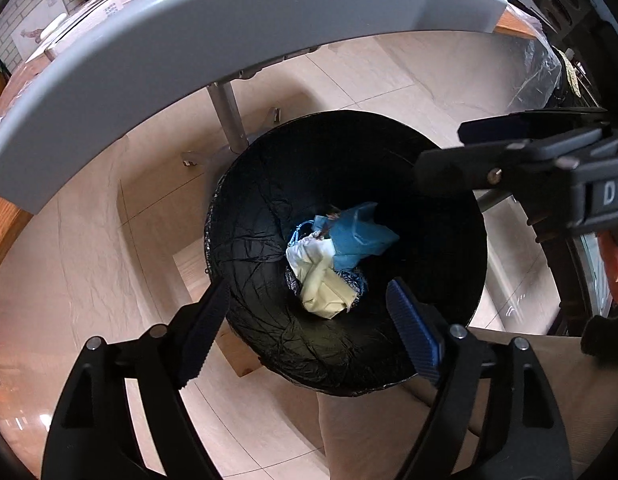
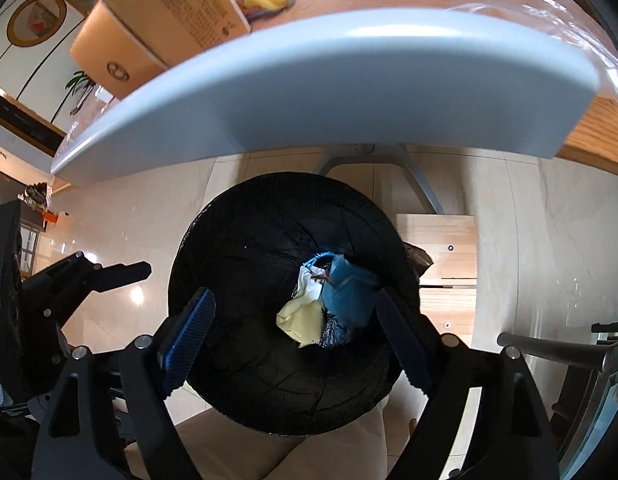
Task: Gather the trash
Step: 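Raise both tools back over the table toward the boxes, then grasp the white medicine box with the left tool while the right tool grasps the L'Oreal box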
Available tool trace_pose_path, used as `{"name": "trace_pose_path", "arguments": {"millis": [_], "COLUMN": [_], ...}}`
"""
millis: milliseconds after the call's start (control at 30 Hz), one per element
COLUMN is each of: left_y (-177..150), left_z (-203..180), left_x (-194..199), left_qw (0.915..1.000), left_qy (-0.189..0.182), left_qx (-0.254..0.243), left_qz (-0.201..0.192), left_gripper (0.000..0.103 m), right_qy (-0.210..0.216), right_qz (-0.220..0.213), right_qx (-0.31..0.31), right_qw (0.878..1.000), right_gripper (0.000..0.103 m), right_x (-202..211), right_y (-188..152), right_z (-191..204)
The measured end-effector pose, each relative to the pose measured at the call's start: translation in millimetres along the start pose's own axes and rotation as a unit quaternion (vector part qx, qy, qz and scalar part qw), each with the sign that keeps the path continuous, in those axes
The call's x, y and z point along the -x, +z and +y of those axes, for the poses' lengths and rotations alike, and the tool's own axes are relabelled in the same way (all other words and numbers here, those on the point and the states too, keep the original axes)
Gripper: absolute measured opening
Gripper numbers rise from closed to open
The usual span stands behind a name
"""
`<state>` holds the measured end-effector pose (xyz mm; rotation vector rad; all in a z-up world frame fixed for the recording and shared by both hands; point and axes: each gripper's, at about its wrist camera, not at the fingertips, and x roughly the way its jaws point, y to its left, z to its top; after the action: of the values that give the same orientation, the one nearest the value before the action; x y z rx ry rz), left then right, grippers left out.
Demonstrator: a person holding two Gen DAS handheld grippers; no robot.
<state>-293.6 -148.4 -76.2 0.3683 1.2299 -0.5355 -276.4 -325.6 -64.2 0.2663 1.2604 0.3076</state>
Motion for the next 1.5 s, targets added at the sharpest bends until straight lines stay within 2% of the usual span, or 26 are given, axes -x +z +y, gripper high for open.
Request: {"name": "trace_pose_path", "arguments": {"millis": [267, 367, 433, 500, 567, 600, 633, 700, 767, 867, 1033, 1200, 1500], "left_y": [-8, -10, -10, -10, -5, -2, 2, 11, 21, 37, 64, 86, 114], "left_z": [1, 4, 5, 9, 16, 20, 26, 41, 59, 84, 121, 138, 140], "left_x": [21, 45, 62, 79, 99, 104, 114, 127, 131, 131, 116, 90, 62], "left_qw": [0.9996, 0.9981, 0.9965, 0.9944, 0.9909, 0.9893, 0.9856, 0.9790, 0.9740, 0.9676, 0.9597, 0.9581, 0.9588], "left_qy": [0.011, 0.007, 0.003, 0.007, 0.018, 0.023, 0.033, 0.040, 0.038, 0.037, 0.043, 0.051, 0.073], "left_qx": [0.016, 0.036, 0.047, 0.054, 0.062, 0.065, 0.074, 0.096, 0.125, 0.168, 0.227, 0.252, 0.253], "left_qz": [-0.022, -0.049, -0.069, -0.090, -0.118, -0.128, -0.149, -0.175, -0.185, -0.185, -0.160, -0.126, -0.107], "left_gripper": [0.082, 0.082, 0.082, 0.082, 0.089, 0.098, 0.099, 0.099, 0.099, 0.099, 0.099, 0.099, 0.099], "right_qy": [-0.015, -0.032, -0.039, -0.045, -0.041, -0.040, -0.041, -0.039, -0.037, -0.044, -0.044, -0.056, -0.062], "right_qz": [-0.042, -0.085, -0.115, -0.159, -0.199, -0.217, -0.226, -0.227, -0.219, -0.210, -0.186, -0.173, -0.163], "right_qx": [0.017, 0.048, 0.067, 0.088, 0.103, 0.109, 0.113, 0.118, 0.119, 0.128, 0.114, 0.095, 0.067], "right_qw": [0.999, 0.995, 0.990, 0.982, 0.974, 0.969, 0.967, 0.966, 0.968, 0.968, 0.975, 0.979, 0.982], "right_gripper": [0.082, 0.082, 0.087, 0.097, 0.099, 0.099, 0.099, 0.099, 0.099, 0.099, 0.099, 0.099, 0.099], "right_x": [40, 74, 93, 114, 129, 135, 137, 133, 129, 116, 89, 70, 52], "right_y": [-3, -4, -4, -1, 3, 7, 11, 21, 31, 39, 53, 63, 68], "right_z": [4, 13, 22, 35, 46, 52, 57, 66, 73, 82, 86, 84, 85]}}
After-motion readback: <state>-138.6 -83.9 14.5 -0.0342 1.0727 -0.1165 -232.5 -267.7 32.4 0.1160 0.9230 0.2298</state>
